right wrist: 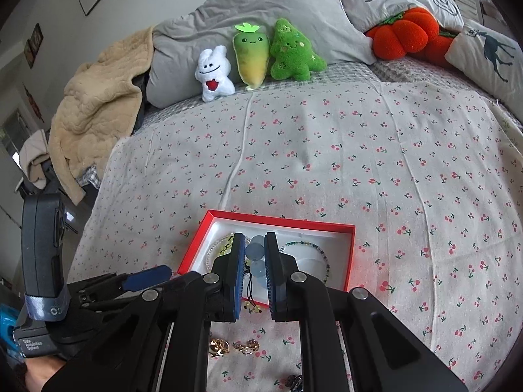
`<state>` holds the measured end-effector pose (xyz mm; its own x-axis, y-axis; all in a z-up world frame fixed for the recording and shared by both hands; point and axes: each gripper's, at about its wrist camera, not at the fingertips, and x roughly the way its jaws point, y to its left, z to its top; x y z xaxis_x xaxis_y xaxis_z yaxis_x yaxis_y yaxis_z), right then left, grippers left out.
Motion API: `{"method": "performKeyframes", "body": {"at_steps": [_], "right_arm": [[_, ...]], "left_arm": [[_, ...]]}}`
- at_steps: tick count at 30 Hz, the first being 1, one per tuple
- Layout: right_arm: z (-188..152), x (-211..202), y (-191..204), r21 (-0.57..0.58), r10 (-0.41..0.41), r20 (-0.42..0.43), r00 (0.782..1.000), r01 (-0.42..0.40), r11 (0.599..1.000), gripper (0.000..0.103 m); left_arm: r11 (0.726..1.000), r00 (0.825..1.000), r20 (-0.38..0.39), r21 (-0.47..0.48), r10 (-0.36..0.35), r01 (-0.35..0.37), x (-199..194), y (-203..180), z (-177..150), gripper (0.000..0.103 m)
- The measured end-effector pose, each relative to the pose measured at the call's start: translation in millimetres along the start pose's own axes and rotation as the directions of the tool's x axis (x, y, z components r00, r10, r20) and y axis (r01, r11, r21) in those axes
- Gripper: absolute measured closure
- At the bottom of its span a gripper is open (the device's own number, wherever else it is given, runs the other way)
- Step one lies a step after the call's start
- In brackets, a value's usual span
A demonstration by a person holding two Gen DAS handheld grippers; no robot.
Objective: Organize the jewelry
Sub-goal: 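Carry both bracelets into the red box and open both tools, then withdraw both tools from the box toward the remaining earrings and clip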
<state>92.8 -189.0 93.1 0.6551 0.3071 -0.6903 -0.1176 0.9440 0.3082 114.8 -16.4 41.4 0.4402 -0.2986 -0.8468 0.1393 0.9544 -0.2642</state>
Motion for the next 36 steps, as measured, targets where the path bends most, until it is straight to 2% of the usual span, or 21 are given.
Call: {"method": "performKeyframes", "body": {"at_steps": [2, 4, 9, 12, 16, 19, 21, 23, 25, 30, 36], "right_arm": [[0, 2, 4, -0.005, 0.035, 0.016, 0.999, -0.035, 0.999, 0.090], [-1, 7, 6, -0.014, 0.041, 0.022, 0.999, -0.041, 0.999, 0.090], [-7, 27, -8, -0.016, -0.078, -0.031, 0.996, 0.078, 0.997, 0.091], [-10, 29, -20, -0.019, -0.137, -0.039, 0.990, 0.136, 0.991, 0.091], [-14, 31, -33, -0.013, -0.169, -0.049, 0.984, 0.169, 0.986, 0.090], [-16, 25, -37, 0.015, -0.145, -0.049, 0.988, 0.146, 0.989, 0.089], [-15, 16, -37, 0.030, -0.123, -0.048, 0.991, 0.125, 0.992, 0.082], [-16, 4, -34, 0.026, -0.115, -0.040, 0.993, 0.116, 0.993, 0.056], [-19, -10, -32, 0.024, -0.112, -0.028, 0.993, 0.113, 0.993, 0.046], [-32, -32, -27, -0.005, -0.151, -0.046, 0.988, 0.150, 0.989, 0.045], [-62, -41, -29, -0.061, -0.211, -0.111, 0.971, 0.205, 0.977, 0.032]], "left_arm": [[1.000, 1.000, -0.003, 0.008, 0.028, -0.028, -5, 2, -9, 0.034], [0.999, 0.999, -0.001, 0.011, 0.050, -0.050, -10, 5, -17, 0.032], [0.998, 0.997, 0.023, 0.006, 0.069, -0.069, -14, 9, -30, 0.028], [0.996, 0.996, 0.006, 0.001, 0.092, -0.092, -9, 11, -36, 0.026], [0.995, 0.997, -0.009, -0.057, 0.080, -0.080, -2, 15, -37, 0.023], [0.993, 0.996, 0.004, -0.076, 0.094, -0.094, -1, 16, -39, 0.022], [0.992, 0.994, 0.010, -0.061, 0.111, -0.110, -1, 13, -40, 0.020], [0.991, 0.992, 0.014, -0.034, 0.129, -0.128, -2, 9, -42, 0.014], [0.988, 0.988, 0.016, -0.008, 0.154, -0.154, -3, 5, -45, 0.011], [0.983, 0.984, 0.027, 0.054, 0.176, -0.177, -12, -3, -56, 0.006], [0.977, 0.983, 0.019, 0.105, 0.183, -0.184, -18, -3, -74, 0.003]]}}
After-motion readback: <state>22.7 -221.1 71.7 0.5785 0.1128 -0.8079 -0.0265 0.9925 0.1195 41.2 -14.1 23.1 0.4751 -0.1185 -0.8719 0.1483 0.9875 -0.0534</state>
